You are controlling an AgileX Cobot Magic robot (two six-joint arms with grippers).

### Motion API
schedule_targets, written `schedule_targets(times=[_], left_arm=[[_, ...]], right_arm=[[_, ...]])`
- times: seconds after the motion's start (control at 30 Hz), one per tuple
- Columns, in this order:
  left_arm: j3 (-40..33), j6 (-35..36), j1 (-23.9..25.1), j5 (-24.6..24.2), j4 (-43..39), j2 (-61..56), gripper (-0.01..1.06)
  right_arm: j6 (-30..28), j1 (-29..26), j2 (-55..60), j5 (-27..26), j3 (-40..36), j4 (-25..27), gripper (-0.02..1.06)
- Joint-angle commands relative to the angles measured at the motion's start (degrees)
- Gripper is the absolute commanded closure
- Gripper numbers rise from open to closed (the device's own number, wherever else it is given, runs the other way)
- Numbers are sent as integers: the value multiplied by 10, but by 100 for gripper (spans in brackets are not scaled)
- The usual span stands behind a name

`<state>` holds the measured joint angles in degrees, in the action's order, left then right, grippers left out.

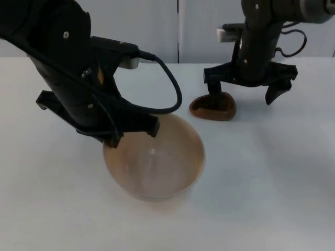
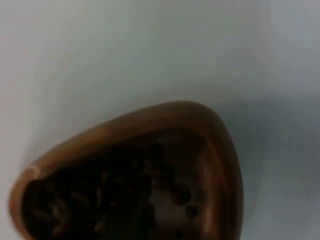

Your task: Pick up the bowl with the left hand and pour the coffee beans from the cup into the bowl with the right hand.

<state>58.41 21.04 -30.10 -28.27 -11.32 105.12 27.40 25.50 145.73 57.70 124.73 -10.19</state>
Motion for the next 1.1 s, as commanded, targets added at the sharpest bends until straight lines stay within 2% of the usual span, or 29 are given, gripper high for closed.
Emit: schedule_targets(times=[0.0,0.53,0.83,1.03,1.07], left_arm=[[2,5,-2,1,-3,-5,105],[2,5,-2,5,-3,-5,105],[2,5,-2,5,-3,-5,105],[2,5,-2,5,-3,-5,105],[2,5,-2,5,-3,-5,105]], right_arm=[[3,-5,7,-8,4,-2,5],[6,-9,19,-28,4,2,18],[6,-9,19,-59,4,4,48],[6,-8,19,-62,4,9,60],[6,-8,19,-67,4,19,65]])
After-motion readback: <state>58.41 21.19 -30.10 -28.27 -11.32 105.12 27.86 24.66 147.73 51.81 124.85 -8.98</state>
